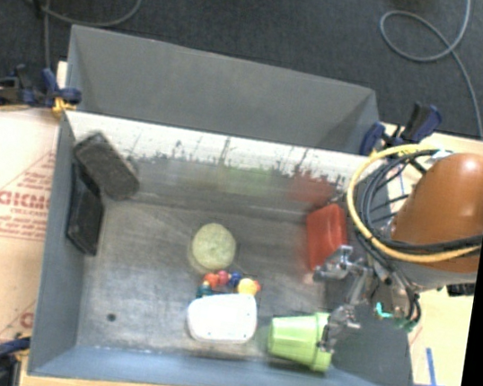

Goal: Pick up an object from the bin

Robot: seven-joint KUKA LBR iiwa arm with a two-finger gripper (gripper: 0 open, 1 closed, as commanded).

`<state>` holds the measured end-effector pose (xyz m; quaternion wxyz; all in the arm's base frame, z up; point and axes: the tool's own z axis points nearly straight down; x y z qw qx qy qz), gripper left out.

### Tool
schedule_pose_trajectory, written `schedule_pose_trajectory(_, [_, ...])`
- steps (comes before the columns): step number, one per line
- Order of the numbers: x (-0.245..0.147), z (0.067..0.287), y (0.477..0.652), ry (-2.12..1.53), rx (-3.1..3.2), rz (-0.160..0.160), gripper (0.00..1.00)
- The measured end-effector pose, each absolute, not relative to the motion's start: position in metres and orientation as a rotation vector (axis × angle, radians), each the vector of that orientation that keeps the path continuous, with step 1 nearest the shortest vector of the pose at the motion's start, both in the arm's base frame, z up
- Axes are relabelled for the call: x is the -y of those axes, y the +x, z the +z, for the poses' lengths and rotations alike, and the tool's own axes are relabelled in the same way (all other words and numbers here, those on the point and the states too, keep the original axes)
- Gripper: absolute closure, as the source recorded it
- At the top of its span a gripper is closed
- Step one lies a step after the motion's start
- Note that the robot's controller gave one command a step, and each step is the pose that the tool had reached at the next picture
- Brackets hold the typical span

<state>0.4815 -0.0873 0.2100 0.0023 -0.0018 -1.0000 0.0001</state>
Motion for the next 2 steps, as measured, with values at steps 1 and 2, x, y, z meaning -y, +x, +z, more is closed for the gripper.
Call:
schedule_pose_trajectory(1, [0.087, 0.214, 0.483, 0.001, 3.145, 0.002, 0.0])
schedule_pose_trajectory(2, [0.095, 0.156, 0.48, 0.218, 3.14, 0.003, 0.0])
